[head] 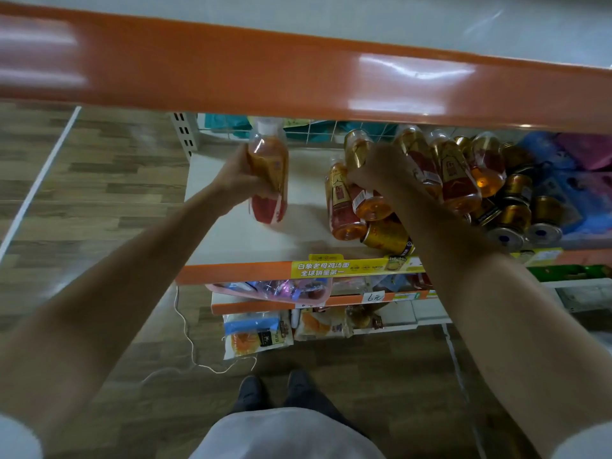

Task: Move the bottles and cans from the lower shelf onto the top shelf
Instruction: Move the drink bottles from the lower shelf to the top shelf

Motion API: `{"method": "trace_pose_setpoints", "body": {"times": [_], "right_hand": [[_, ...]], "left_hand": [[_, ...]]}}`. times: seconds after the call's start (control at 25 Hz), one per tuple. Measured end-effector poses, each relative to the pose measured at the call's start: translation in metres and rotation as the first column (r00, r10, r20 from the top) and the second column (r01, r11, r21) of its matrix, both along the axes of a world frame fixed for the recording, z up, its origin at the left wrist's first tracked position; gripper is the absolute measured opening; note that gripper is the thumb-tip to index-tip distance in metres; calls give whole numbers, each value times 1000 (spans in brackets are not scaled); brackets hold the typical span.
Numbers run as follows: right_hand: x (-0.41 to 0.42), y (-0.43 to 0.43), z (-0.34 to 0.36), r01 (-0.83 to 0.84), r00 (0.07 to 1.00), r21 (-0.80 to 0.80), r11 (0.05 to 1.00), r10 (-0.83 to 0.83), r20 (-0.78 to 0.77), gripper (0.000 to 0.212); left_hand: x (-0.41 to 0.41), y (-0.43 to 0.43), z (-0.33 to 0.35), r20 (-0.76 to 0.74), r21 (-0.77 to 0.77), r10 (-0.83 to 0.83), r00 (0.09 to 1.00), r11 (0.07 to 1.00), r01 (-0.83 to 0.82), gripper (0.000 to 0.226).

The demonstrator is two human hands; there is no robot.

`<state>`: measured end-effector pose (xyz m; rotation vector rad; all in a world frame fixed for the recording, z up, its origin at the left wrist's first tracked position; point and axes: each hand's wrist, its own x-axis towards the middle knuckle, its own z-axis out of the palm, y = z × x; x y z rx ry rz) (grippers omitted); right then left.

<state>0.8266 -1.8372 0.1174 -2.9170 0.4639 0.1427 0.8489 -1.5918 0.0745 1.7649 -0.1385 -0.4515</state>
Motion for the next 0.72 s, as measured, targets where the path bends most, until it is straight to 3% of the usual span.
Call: {"method": "trace_pose_setpoints", "body": {"times": [0.12,0.2,0.32,0.44,0.6,0.64,0.72], "right_hand": [[2,5,3,-18,1000,58,998,18,13,58],[3,7,13,-44,999,132,990,44,6,54],[6,8,21,46,999,333,942,-45,-12,53],[-1,16,17,120,993,622,774,-105,-61,60],[-14,29,-14,152,983,906,394,-156,-97,46],[-13,33,-23,130,985,917,377,-154,-76,56],[-14,44,-37,35,992,882,469,-127,28,73]], "left_hand": [[2,19,-5,92,119,-79,993,991,68,88],[1,31,-9,79,72,-101,992,993,96,85],[-2,39,-9,88,60,-146,985,988,141,79],[-5,42,-13,95,61,-155,983,987,149,79],[-4,44,-15,106,82,-149,983,987,141,79],[-4,44,-14,96,70,-139,986,989,132,78],[-6,42,-11,87,43,-99,991,994,96,84]]}}
